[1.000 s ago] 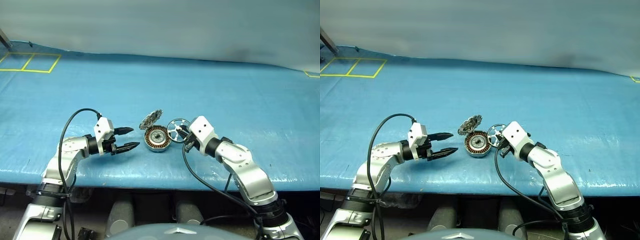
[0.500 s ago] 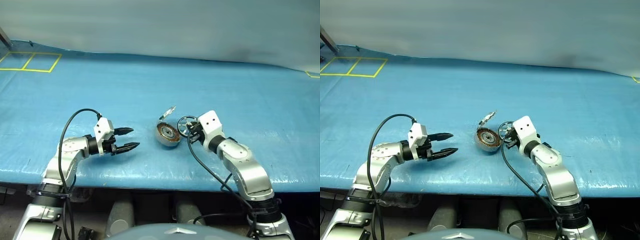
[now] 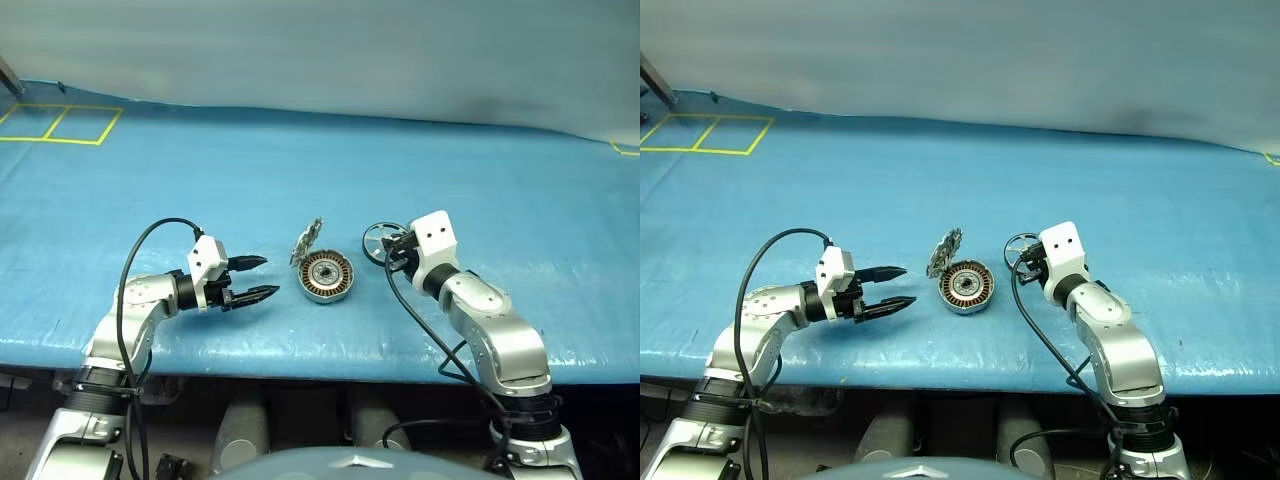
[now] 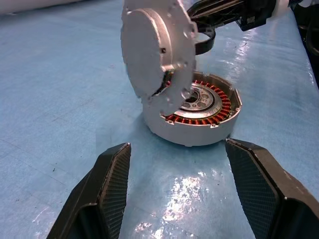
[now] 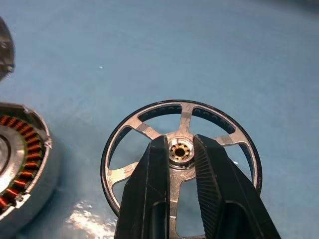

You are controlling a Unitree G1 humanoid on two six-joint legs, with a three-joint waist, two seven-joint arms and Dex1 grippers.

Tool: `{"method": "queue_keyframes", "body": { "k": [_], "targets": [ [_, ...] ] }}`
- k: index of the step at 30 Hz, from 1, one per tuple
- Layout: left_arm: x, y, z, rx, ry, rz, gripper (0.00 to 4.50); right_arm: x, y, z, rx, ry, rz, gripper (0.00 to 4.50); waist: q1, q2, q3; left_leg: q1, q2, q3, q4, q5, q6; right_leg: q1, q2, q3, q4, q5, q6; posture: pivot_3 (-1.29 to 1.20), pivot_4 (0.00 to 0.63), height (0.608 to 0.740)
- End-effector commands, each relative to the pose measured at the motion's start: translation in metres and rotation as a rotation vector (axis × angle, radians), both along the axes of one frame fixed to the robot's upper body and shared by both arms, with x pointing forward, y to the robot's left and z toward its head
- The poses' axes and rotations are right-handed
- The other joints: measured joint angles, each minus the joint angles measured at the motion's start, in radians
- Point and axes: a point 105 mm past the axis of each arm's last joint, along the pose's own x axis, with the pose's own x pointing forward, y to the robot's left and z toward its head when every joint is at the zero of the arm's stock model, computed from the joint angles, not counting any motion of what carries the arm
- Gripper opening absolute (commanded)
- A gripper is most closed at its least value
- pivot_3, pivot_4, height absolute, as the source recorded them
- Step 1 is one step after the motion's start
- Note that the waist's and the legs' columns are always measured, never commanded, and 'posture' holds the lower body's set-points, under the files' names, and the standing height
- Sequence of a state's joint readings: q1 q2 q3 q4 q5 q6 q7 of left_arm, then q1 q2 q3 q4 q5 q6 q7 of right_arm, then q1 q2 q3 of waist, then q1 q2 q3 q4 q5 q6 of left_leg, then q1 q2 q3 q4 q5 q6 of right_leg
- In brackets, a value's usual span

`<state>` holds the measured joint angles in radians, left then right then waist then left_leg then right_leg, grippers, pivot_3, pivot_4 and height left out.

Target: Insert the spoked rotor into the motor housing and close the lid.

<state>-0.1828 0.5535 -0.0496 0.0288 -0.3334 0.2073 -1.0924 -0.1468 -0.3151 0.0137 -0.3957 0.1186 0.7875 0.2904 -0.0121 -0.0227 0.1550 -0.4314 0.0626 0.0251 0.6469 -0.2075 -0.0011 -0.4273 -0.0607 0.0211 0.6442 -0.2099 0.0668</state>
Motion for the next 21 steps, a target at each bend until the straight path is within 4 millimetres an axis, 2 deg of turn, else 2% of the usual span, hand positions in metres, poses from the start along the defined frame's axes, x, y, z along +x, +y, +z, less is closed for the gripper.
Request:
{"method": "queue_keyframes", "body": {
  "k": [1,8,11,16,21],
  "targets": [
    [-0.001,-0.001,0.007,-0.011,-0.035,-0.015,3.28,0.001,-0.002,0.007,-0.024,-0.034,-0.005,0.41,-0.001,0.0,0.0,0.0,0.0,0.0,0.0,0.0,0.0,0.0,0.0,0.0,0.0,0.0,0.0,0.0,0.15,0.74],
    [-0.001,-0.002,0.006,-0.016,-0.034,-0.01,3.28,0.0,-0.002,0.006,-0.065,-0.042,0.007,2.59,-0.002,0.0,0.0,0.0,0.0,0.0,0.0,0.0,0.0,0.0,0.0,0.0,0.0,0.0,0.0,0.0,0.15,0.74],
    [-0.002,-0.003,0.005,-0.021,-0.033,-0.009,3.28,0.0,0.005,0.017,-0.067,-0.099,0.048,2.59,-0.002,0.0,0.0,0.0,0.0,0.0,0.0,0.0,0.0,0.0,0.0,0.0,0.0,0.0,0.0,0.0,0.15,0.74],
    [-0.002,-0.004,0.004,-0.027,-0.031,-0.008,3.28,-0.009,0.033,0.039,-0.075,-0.189,0.242,2.59,-0.002,0.0,0.0,0.0,0.0,0.0,0.0,0.0,0.0,0.0,0.0,0.0,0.0,0.0,0.0,0.0,0.15,0.74],
    [-0.001,-0.005,0.004,-0.033,-0.031,-0.004,3.28,-0.026,0.068,0.033,-0.209,-0.18,0.549,2.59,-0.002,0.0,0.0,0.0,0.0,0.0,0.0,0.0,0.0,0.001,0.0,0.0,0.0,0.0,0.0,0.0,0.15,0.74]
  ]
}}
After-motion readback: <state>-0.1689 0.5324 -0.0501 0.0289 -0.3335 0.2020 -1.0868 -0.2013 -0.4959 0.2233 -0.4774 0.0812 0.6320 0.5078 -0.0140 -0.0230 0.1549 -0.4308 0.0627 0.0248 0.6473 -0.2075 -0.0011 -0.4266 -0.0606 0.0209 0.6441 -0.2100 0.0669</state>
